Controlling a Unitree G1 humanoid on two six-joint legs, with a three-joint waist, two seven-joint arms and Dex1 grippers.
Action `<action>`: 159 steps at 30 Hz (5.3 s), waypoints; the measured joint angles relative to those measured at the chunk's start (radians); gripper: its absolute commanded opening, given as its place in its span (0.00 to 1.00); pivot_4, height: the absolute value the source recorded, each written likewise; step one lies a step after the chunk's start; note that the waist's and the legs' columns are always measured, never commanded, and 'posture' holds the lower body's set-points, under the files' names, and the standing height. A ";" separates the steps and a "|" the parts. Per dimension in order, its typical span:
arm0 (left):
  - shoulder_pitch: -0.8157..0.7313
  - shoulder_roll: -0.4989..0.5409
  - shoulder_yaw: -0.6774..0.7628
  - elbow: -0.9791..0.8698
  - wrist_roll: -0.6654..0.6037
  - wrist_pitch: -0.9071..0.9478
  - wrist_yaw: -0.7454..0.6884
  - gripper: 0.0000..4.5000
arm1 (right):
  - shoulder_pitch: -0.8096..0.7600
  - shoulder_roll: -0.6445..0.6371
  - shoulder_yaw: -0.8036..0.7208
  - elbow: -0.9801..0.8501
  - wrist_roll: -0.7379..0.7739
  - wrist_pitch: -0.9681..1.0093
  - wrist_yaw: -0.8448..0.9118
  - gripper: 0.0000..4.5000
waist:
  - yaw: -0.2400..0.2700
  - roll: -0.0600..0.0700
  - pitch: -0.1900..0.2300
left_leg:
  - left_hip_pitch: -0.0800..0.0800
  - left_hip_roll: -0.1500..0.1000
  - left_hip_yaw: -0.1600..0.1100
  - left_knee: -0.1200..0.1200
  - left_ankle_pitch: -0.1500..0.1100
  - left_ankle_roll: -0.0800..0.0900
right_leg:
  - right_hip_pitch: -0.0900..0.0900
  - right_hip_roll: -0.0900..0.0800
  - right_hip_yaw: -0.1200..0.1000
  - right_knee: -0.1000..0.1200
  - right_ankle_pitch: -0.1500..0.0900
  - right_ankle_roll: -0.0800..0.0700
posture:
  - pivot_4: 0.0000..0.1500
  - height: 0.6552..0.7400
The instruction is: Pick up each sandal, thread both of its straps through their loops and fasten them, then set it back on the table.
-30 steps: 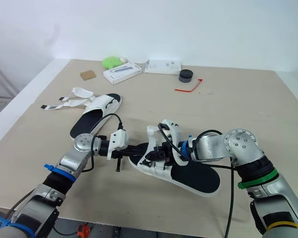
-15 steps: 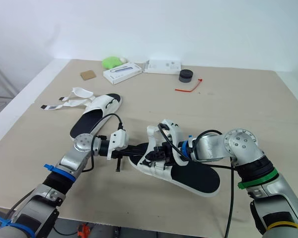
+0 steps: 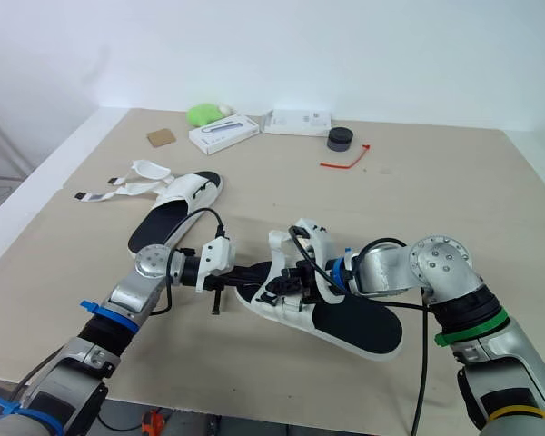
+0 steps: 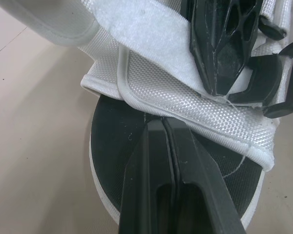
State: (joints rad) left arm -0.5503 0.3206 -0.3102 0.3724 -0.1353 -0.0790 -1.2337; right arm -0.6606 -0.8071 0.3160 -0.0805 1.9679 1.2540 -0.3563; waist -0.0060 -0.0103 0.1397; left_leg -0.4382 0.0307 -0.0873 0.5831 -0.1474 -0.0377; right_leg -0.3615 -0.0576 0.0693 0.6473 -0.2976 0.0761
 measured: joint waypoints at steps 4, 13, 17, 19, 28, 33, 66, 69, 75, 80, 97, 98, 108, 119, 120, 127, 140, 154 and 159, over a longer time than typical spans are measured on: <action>0.000 0.000 0.000 0.000 0.000 0.000 0.000 0.00 | 0.000 0.000 0.000 0.000 0.000 0.000 0.000 0.01 | 0.000 0.000 0.000 | 0.000 0.000 0.000 0.000 0.000 0.000 | 0.000 0.000 0.000 0.000 0.000 0.000 | 1.00 1.00; 0.000 0.000 0.000 0.000 0.000 0.000 0.000 0.00 | 0.000 0.000 0.000 0.001 0.000 0.000 0.000 0.01 | 0.000 0.000 0.000 | 0.000 0.000 0.000 0.000 0.000 0.000 | 0.000 0.000 0.000 0.000 0.000 0.000 | 1.00 1.00; 0.000 0.000 0.000 0.000 0.000 0.000 0.000 0.00 | 0.000 0.000 0.000 0.001 0.000 0.000 0.000 0.01 | 0.000 0.000 0.000 | 0.000 0.000 0.000 0.000 0.000 0.000 | 0.000 0.000 0.000 0.000 0.000 0.000 | 1.00 1.00; 0.000 0.000 0.000 0.000 0.000 0.000 0.000 0.00 | 0.000 0.000 0.000 0.001 0.000 0.000 0.000 0.01 | 0.000 0.000 0.000 | 0.000 0.000 0.000 0.000 0.000 0.000 | 0.000 0.000 0.000 0.000 0.000 0.000 | 1.00 1.00; 0.000 0.000 0.000 0.000 0.000 0.000 0.000 0.00 | 0.000 0.000 0.000 0.001 0.000 0.000 0.000 0.01 | 0.000 0.000 0.000 | 0.000 0.000 0.000 0.000 0.000 0.000 | 0.000 0.000 0.000 0.000 0.000 0.000 | 1.00 1.00; 0.000 0.000 0.000 0.000 0.000 0.000 0.000 0.00 | 0.000 0.000 0.000 0.001 0.000 0.000 0.000 0.01 | 0.000 0.000 0.000 | 0.000 0.000 0.000 0.000 0.000 0.000 | 0.000 0.000 0.000 0.000 0.000 0.000 | 1.00 1.00; 0.000 0.000 0.000 0.000 0.000 0.000 0.000 0.00 | 0.000 0.000 0.000 0.002 0.000 0.001 0.000 0.01 | 0.000 0.000 0.000 | 0.000 0.000 0.000 0.000 0.000 0.000 | 0.000 0.000 0.000 0.000 0.000 0.000 | 1.00 1.00; 0.000 0.000 0.000 0.000 0.000 0.000 0.000 0.00 | 0.000 0.000 0.000 0.002 0.000 0.001 0.000 0.01 | 0.000 0.000 0.000 | 0.000 0.000 0.000 0.000 0.000 0.000 | 0.000 0.000 0.000 0.000 0.000 0.000 | 1.00 1.00; 0.000 0.000 0.000 0.000 0.000 0.000 0.000 0.00 | 0.000 0.000 0.000 0.002 0.000 0.001 0.000 0.01 | 0.000 0.000 0.000 | 0.000 0.000 0.000 0.000 0.000 0.000 | 0.000 0.000 0.000 0.000 0.000 0.000 | 1.00 1.00; 0.000 0.000 0.000 -0.002 0.000 0.000 0.000 0.00 | 0.013 0.002 -0.083 -0.043 -0.018 0.002 0.154 0.01 | 0.000 0.001 0.001 | -0.001 0.000 0.000 0.000 0.000 0.000 | 0.000 0.000 0.000 0.000 0.000 0.001 | 1.00 1.00; 0.002 -0.001 0.000 -0.001 0.000 0.000 0.005 0.00 | 0.022 -0.018 -0.152 -0.169 -0.010 -0.051 0.350 0.01 | 0.000 0.001 0.001 | 0.000 0.000 -0.001 0.001 0.000 0.000 | 0.001 0.000 0.000 0.001 0.000 0.001 | 1.00 1.00; 0.002 0.000 0.000 -0.001 0.000 0.000 0.005 0.00 | 0.021 -0.018 -0.136 -0.161 -0.010 -0.051 0.339 0.01 | 0.000 0.001 0.001 | 0.000 0.000 -0.001 0.001 0.000 0.000 | 0.001 0.000 0.000 0.001 0.000 0.001 | 1.00 1.00; 0.002 -0.001 0.000 -0.002 0.000 0.001 0.006 0.00 | -0.012 -0.012 -0.075 -0.069 -0.072 -0.026 0.281 0.01 | 0.000 0.001 0.001 | 0.000 0.000 -0.001 0.001 0.000 0.000 | 0.001 0.000 0.000 0.001 0.000 0.001 | 1.00 1.00; 0.003 -0.001 0.000 -0.003 0.000 0.001 0.006 0.00 | -0.044 0.016 -0.075 -0.007 -0.149 0.058 0.316 0.01 | 0.000 0.001 0.001 | 0.000 0.000 -0.001 0.001 0.000 0.000 | 0.001 0.000 0.000 0.001 0.000 0.001 | 1.00 1.00; 0.003 -0.001 0.000 -0.003 0.000 0.001 0.007 0.00 | -0.041 0.015 -0.075 -0.009 -0.150 0.063 0.318 0.01 | 0.000 0.001 0.001 | 0.000 0.000 -0.001 0.001 0.000 0.000 | 0.001 0.000 0.000 0.001 0.000 0.001 | 1.00 1.00; 0.004 -0.001 0.000 -0.004 0.000 0.003 0.008 0.00 | -0.017 0.018 -0.079 -0.014 -0.173 0.076 0.333 0.01 | 0.000 0.001 0.001 | 0.000 0.000 -0.001 0.001 0.000 0.000 | 0.001 0.000 0.000 0.001 0.000 0.001 | 1.00 1.00; 0.005 -0.001 0.000 -0.009 0.000 0.014 0.010 0.00 | -0.080 0.050 -0.117 0.148 -0.164 0.082 0.335 0.01 | 0.000 0.001 0.001 | 0.000 -0.001 -0.001 0.001 0.000 0.000 | 0.001 0.000 0.000 0.001 0.000 0.001 | 1.00 1.00; 0.010 0.000 0.000 -0.016 0.000 0.015 0.013 0.00 | 0.011 0.024 -0.111 0.089 -0.037 0.081 0.243 0.01 | -0.001 0.001 0.001 | 0.000 -0.001 -0.001 0.001 0.000 0.000 | 0.002 0.000 0.000 0.001 0.000 0.001 | 1.00 1.00; 0.011 0.000 0.000 -0.018 0.000 0.015 0.013 0.00 | 0.041 0.016 -0.106 0.048 -0.022 0.058 0.236 0.01 | -0.001 0.001 0.001 | 0.000 -0.001 -0.001 0.001 0.000 0.000 | 0.002 0.000 0.000 0.001 0.000 0.001 | 1.00 1.00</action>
State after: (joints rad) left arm -0.5391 0.3210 -0.3102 0.3542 -0.1353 -0.0642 -1.2212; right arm -0.6198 -0.7908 0.2100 -0.0328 1.9455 1.3120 -0.1202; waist -0.0071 -0.0090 0.1402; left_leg -0.4377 0.0302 -0.0883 0.5843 -0.1474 -0.0377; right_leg -0.3597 -0.0575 0.0690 0.6483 -0.2979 0.0770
